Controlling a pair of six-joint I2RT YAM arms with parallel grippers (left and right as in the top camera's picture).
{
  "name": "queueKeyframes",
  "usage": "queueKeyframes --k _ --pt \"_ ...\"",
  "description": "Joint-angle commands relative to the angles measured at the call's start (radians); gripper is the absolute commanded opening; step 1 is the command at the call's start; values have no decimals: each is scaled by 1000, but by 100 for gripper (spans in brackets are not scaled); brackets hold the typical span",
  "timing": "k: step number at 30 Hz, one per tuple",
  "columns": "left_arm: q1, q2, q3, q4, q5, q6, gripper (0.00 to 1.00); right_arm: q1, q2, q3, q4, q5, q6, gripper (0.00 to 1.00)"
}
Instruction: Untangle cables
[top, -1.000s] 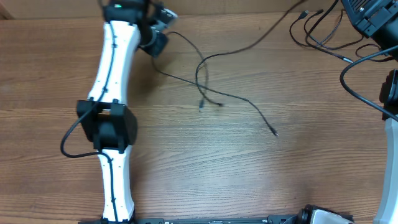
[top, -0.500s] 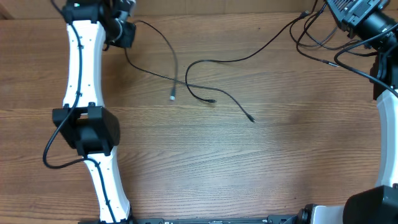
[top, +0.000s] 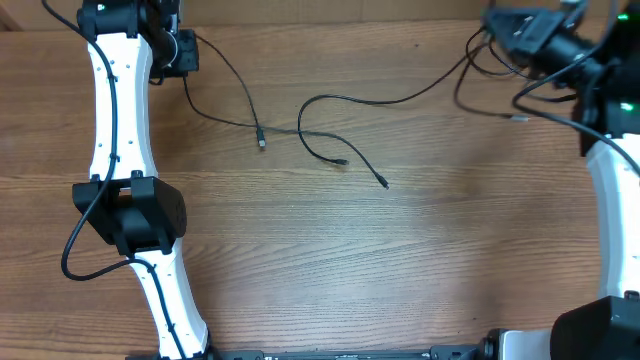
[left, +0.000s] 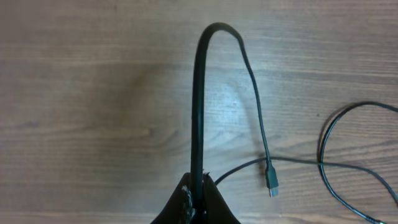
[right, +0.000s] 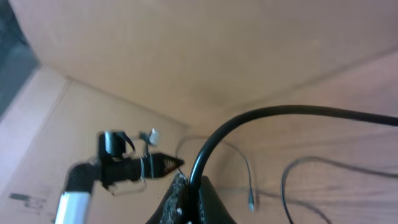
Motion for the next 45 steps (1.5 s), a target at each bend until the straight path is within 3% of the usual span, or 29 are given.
queueKeyframes --k 1,10,26,27,28,29,30,31,35,45 --pt "-7 -30 19 -22 -5 -64 4 99 10 14 -53 73 -142 3" --pt "-24 -30 19 -55 1 -64 4 323 35 -2 -191 394 -198 4" --pt "-68 -30 17 -45 -3 -52 4 554 234 -2 -185 391 -184 6" --pt "-68 -30 16 -45 -3 -52 4 557 239 -2 -186 394 -191 16" --pt "-68 -30 16 -45 -3 -52 4 558 241 -2 -192 426 -199 51" --pt "-68 -30 16 -45 -3 -52 4 558 241 -2 -200 458 -198 73" --pt "-68 -30 16 -45 -3 -52 4 558 241 -2 -209 496 -198 91" --pt "-68 -30 16 -45 -3 -52 4 557 241 -2 -216 533 -198 100" --pt "-68 -30 16 -45 -3 -34 4 550 241 -2 -253 656 -198 100" --pt "-68 -30 16 -45 -4 -13 4 441 241 -2 -278 742 -237 100"
